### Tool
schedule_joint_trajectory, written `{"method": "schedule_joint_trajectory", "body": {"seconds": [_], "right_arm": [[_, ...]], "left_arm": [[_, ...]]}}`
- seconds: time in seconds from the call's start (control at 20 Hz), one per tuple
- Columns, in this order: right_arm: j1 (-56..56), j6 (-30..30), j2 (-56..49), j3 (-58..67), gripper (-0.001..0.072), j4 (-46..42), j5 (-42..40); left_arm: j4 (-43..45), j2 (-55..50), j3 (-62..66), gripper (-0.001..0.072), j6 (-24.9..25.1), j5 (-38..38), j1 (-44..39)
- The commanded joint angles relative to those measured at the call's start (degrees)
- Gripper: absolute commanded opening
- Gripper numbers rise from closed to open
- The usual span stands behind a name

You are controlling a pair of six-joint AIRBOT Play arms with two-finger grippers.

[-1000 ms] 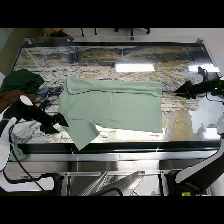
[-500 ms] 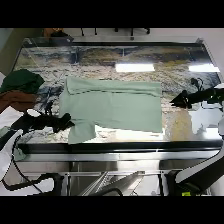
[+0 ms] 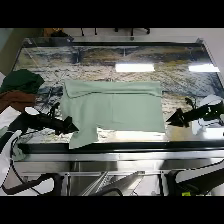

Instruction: Fold the shirts.

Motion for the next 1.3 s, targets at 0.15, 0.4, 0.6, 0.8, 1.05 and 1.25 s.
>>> {"method": "schedule_joint_trajectory", "body": {"seconds": [0.15, 0.4, 0.6, 0.8, 1.05, 1.25], "right_arm": [[3.89, -4.96, 2.03, -12.44, 0.0322, 4.07, -11.39], [4.9, -6.03, 3.43, -12.15, 0.0045, 5.81, -10.86], [4.79, -0.83, 9.27, -12.15, 0.0025, -1.05, -9.6], [4.79, 9.38, 18.88, -13.18, 0.0025, -12.02, -6.58], [4.81, 10.23, 30.08, -14.03, 0.0025, -12.33, -4.96], [5.22, -1.36, 28.85, -13.18, 0.0025, 4.74, -16.92]], "left_arm": [[-0.11, 6.93, -6.43, 0.0021, 0.92, -1.01, 1.44], [0.02, 9.81, -6.43, 0.0021, 1.05, -2.91, 5.97], [3.72, 15.91, -6.45, 0.002, -0.81, -7.69, 10.78], [10.56, 25.31, -6.47, 0.002, -5.22, -13.03, 11.91], [10.4, 30.95, -6.38, 0.002, -6.45, -11.45, 8.85], [10.12, 22.75, 2.16, 0.002, -6.38, -3.91, 3.91]]}}
